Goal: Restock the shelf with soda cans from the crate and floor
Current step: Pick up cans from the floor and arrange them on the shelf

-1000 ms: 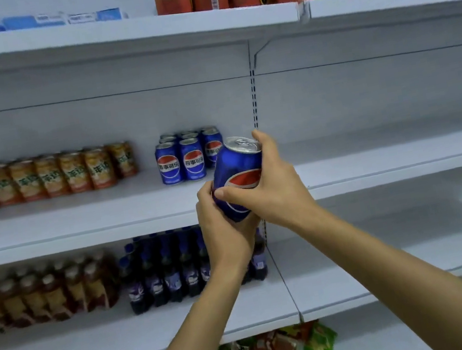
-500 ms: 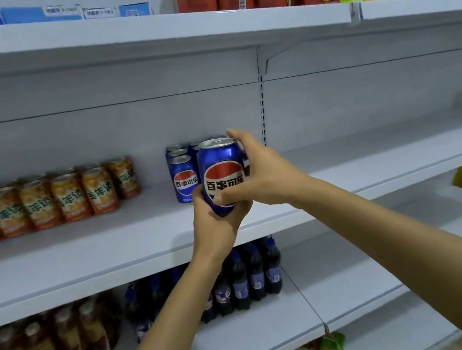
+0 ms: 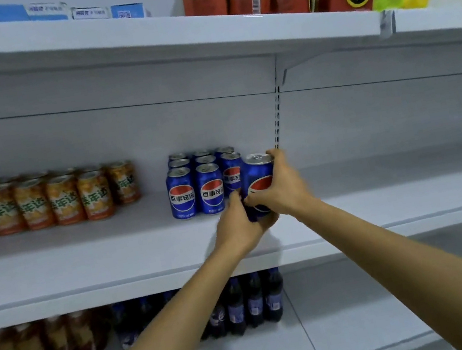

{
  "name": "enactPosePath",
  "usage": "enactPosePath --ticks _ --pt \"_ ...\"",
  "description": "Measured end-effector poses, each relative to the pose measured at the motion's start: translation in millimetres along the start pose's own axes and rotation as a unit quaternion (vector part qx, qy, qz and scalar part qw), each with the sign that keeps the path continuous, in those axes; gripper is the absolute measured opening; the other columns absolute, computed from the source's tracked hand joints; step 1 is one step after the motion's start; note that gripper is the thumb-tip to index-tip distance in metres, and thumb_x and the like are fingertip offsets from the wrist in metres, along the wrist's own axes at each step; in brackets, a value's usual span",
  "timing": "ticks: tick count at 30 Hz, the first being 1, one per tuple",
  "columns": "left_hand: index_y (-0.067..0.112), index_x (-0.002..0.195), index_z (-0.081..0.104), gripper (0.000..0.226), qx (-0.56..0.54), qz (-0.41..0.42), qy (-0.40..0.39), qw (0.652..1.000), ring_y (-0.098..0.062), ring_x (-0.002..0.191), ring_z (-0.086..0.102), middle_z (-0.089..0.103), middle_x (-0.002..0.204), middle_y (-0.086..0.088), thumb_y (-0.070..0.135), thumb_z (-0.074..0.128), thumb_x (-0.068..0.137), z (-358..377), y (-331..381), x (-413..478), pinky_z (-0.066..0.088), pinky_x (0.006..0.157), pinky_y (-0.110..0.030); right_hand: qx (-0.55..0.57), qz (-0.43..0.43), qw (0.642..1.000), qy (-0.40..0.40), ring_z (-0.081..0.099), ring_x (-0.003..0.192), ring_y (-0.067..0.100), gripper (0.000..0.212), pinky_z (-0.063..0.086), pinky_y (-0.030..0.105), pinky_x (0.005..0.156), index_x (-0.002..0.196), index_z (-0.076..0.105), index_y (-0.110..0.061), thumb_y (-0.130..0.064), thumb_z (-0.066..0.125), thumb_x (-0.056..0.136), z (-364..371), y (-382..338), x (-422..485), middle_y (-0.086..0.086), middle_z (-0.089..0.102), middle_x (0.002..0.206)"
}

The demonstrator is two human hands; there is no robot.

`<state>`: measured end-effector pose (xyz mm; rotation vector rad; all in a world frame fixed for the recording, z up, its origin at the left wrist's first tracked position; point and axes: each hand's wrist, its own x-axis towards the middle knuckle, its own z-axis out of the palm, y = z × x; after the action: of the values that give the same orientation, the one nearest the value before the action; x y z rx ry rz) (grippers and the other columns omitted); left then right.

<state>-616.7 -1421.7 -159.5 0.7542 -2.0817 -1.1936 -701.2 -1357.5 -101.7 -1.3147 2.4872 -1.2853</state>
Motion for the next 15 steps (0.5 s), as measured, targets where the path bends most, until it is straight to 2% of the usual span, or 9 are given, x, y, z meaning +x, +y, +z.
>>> enactPosePath --ticks 2,4,7,9,11,15 --pt "0.022 0.130 0.042 0.071 0.072 0.010 -0.019 0.997 -0.017 0.112 0.057 0.058 0.124 0.006 0.036 0.080 0.071 -10.7 -4.5 16.7 0.050 0.094 -0.039 -0.010 0.013 1.000 -0.012 0.058 0.103 0.024 0.100 0.053 0.038 0.089 0.141 0.022 -0.016 -0.020 0.084 0.063 10.1 8.0 16.2 0.003 0.055 0.114" --pt "0.021 0.133 0.041 0.072 0.163 0.052 -0.008 0.985 -0.019 0.115 0.056 0.057 0.127 0.003 0.031 0.079 0.072 -24.5 -9.5 34.9 0.051 0.093 -0.041 -0.010 0.024 0.999 -0.030 0.058 0.108 0.028 0.102 0.051 0.042 0.092 0.142 0.020 -0.012 -0.017 0.084 0.062 24.0 15.5 33.4 0.007 0.056 0.120" --pt "0.020 0.135 0.043 0.057 0.299 0.134 0.011 0.945 -0.027 0.119 0.053 0.055 0.131 -0.005 0.011 0.061 0.081 -48.8 -16.4 69.2 0.050 0.092 -0.043 -0.009 0.046 0.999 -0.022 0.059 0.106 0.030 0.088 0.052 0.041 0.087 0.131 0.032 -0.010 -0.019 0.086 0.062 47.0 24.5 57.6 0.009 0.058 0.118" --pt "0.018 0.129 0.053 0.048 0.330 0.183 0.010 0.926 -0.030 0.116 0.053 0.058 0.127 -0.008 0.003 0.050 0.083 -63.5 -19.6 93.7 0.047 0.091 -0.040 -0.023 0.053 0.998 -0.015 0.060 0.104 0.029 0.082 0.052 0.038 0.082 0.126 0.035 -0.010 -0.023 0.085 0.063 62.9 28.6 71.4 0.008 0.060 0.117" --pt "0.017 0.126 0.057 0.044 0.338 0.214 -0.016 0.916 -0.029 0.116 0.052 0.058 0.126 -0.008 0.005 0.049 0.085 -72.3 -21.7 118.3 0.043 0.093 -0.036 -0.017 0.064 0.998 -0.002 0.060 0.104 0.030 0.079 0.051 0.037 0.081 0.125 0.035 -0.011 -0.025 0.084 0.064 77.3 31.4 84.5 0.008 0.061 0.117" --pt "0.025 0.133 0.051 0.041 0.376 0.227 -0.089 0.894 -0.022 0.124 0.044 0.051 0.136 0.002 0.027 0.055 0.092 -69.6 -22.1 152.9 0.039 0.102 -0.038 0.059 0.073 0.994 0.052 0.060 0.104 0.026 0.077 0.052 0.039 0.085 0.126 0.037 -0.017 -0.025 0.082 0.065 101.4 42.5 94.3 0.004 0.060 0.118"
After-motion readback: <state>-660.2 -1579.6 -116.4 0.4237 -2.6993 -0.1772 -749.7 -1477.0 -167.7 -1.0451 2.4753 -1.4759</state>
